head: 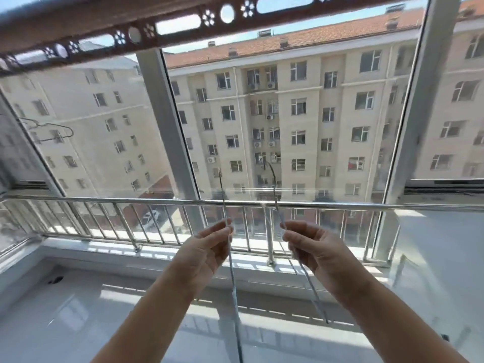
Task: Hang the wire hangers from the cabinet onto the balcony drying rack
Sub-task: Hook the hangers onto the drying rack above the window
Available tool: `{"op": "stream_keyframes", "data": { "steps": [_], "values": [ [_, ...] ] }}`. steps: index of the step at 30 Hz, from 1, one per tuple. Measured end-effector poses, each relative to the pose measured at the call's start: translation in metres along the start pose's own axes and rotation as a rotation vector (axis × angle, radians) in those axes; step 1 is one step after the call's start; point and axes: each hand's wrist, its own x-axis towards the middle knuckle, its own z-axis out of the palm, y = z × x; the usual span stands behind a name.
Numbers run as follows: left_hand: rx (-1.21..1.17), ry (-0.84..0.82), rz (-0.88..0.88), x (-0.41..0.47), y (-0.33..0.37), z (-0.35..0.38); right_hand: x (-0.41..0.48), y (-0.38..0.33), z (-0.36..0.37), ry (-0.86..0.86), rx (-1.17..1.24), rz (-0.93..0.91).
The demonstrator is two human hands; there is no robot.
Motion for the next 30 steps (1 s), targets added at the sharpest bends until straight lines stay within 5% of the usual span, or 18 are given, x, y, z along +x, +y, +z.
{"op": "stream_keyframes", "data": {
  "steps": [14,30],
  "values": [
    [0.072,0.091,0.240,-0.025,0.210,-0.182,0.116,0.034,0.274,-0.198,-0.010,-0.100],
    [0.056,0.196,0.464,0.040,0.359,-0.314,0.290,0.061,0.456,-0.379,-0.114,-0.233]
  ]
}}
